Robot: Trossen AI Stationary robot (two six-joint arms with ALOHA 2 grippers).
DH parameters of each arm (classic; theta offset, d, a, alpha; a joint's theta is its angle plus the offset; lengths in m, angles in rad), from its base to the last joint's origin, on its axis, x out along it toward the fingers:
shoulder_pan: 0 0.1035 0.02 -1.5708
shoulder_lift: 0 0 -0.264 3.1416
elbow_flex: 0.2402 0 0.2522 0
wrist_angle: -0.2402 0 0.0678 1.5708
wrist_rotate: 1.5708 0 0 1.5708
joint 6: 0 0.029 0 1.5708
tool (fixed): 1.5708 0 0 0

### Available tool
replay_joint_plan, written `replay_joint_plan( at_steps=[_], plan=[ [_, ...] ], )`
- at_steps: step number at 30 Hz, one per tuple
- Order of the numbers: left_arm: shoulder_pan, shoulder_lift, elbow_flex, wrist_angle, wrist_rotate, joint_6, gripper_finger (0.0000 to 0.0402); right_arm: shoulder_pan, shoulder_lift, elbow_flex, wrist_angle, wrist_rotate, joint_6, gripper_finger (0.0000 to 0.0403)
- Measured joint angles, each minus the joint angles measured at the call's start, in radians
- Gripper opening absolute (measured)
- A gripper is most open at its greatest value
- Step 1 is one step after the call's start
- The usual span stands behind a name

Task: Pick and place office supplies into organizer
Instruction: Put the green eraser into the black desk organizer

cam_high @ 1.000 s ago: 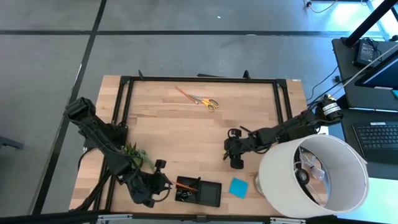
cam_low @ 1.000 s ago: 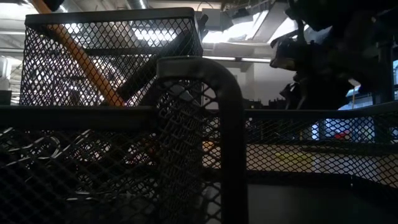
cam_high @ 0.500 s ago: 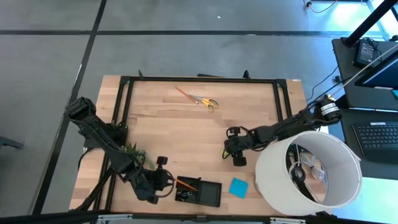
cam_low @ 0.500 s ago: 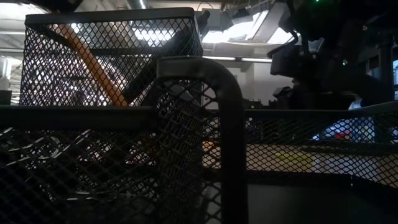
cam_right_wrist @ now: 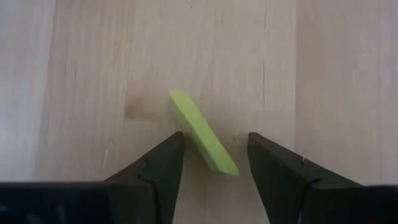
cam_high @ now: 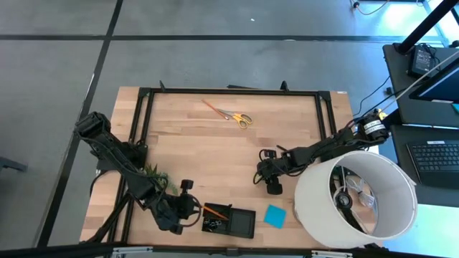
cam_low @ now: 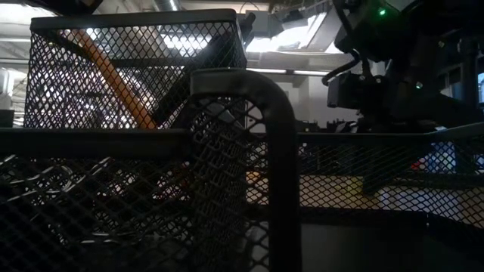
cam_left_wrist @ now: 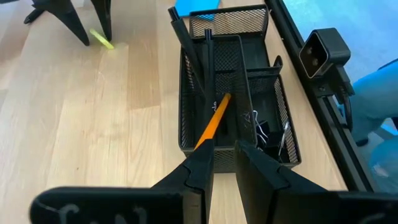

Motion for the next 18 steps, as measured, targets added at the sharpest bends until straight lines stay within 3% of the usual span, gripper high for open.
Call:
replay_joint_plan(
  at_steps=[9,18],
  plan=[
    [0.002,0.000,0.000,0.000,-0.025,0.000,0.0057,0.003,0.001,0.000,-0.006,0.000,0.000,0.0169],
    [0.002,0.000,0.000,0.001,-0.057,0.034,0.0057,0.003,0.002,-0.001,-0.005,-0.002,0.003,0.0064]
  ],
)
